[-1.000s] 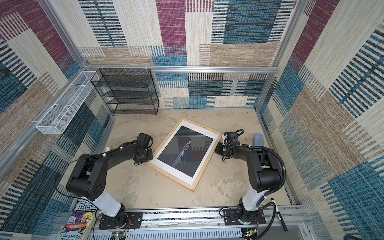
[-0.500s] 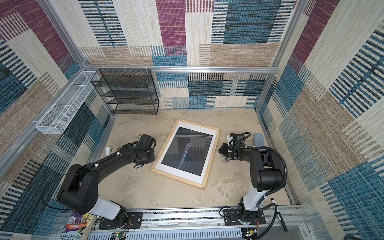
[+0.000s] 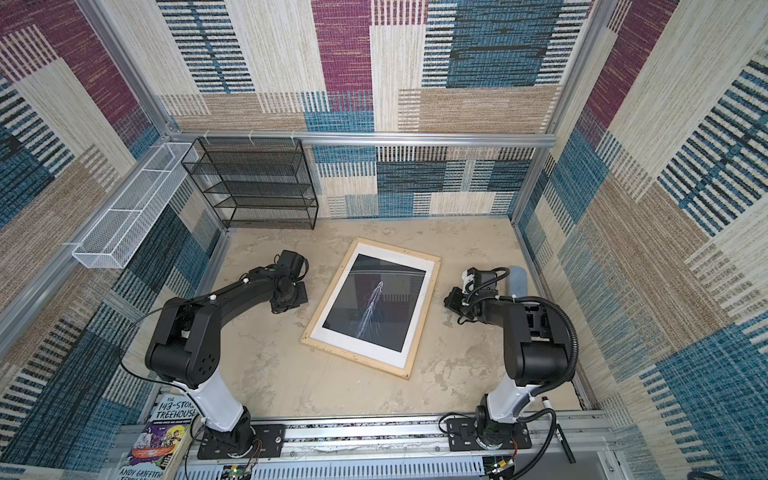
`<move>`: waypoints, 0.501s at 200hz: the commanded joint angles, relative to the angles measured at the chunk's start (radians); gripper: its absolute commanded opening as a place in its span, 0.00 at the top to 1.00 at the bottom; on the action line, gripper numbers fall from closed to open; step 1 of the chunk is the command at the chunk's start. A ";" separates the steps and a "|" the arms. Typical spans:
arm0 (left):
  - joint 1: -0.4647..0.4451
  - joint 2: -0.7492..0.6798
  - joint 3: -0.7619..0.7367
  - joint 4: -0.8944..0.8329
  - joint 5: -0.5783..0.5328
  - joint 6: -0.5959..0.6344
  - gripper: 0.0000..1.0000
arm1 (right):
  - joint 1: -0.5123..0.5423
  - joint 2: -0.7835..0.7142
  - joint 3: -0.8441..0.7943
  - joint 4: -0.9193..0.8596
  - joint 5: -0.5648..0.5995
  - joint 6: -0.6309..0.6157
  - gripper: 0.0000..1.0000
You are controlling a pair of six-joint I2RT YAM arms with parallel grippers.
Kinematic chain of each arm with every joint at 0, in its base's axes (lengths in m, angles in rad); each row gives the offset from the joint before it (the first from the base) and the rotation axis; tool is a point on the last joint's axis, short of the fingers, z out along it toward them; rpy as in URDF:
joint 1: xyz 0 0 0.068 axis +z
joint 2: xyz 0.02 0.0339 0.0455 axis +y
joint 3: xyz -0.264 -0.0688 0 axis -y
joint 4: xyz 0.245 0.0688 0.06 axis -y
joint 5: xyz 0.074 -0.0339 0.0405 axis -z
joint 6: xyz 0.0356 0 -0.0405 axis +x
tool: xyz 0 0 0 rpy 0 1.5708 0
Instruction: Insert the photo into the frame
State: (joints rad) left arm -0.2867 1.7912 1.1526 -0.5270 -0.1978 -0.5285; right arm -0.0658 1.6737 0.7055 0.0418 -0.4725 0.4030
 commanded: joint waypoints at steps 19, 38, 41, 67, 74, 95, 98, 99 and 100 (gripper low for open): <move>-0.001 0.054 0.044 0.022 0.064 0.010 1.00 | 0.001 0.042 0.029 0.059 -0.059 0.021 0.91; -0.002 0.066 0.044 0.041 0.086 0.006 1.00 | 0.002 0.060 0.033 0.076 -0.076 0.031 0.91; -0.002 0.069 0.044 0.042 0.091 0.004 1.00 | 0.001 0.064 0.034 0.078 -0.077 0.032 0.90; -0.003 0.086 0.043 0.056 0.135 -0.004 1.00 | 0.007 0.089 0.038 0.095 -0.109 0.039 0.91; -0.005 0.086 0.035 0.068 0.148 -0.008 1.00 | 0.014 0.098 0.044 0.098 -0.113 0.042 0.91; -0.015 0.079 0.009 0.098 0.172 -0.029 1.00 | 0.050 0.136 0.074 0.099 -0.111 0.040 0.90; -0.018 0.077 0.007 0.101 0.174 -0.031 1.00 | 0.057 0.144 0.081 0.096 -0.109 0.040 0.90; -0.018 0.077 0.006 0.101 0.175 -0.031 1.00 | 0.058 0.147 0.083 0.095 -0.109 0.040 0.90; -0.019 0.076 0.006 0.102 0.176 -0.034 1.00 | 0.061 0.149 0.085 0.095 -0.108 0.040 0.90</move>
State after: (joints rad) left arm -0.2955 1.8717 1.1793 -0.4568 -0.0818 -0.5323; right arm -0.0383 1.7832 0.7609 0.1410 -0.5766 0.4332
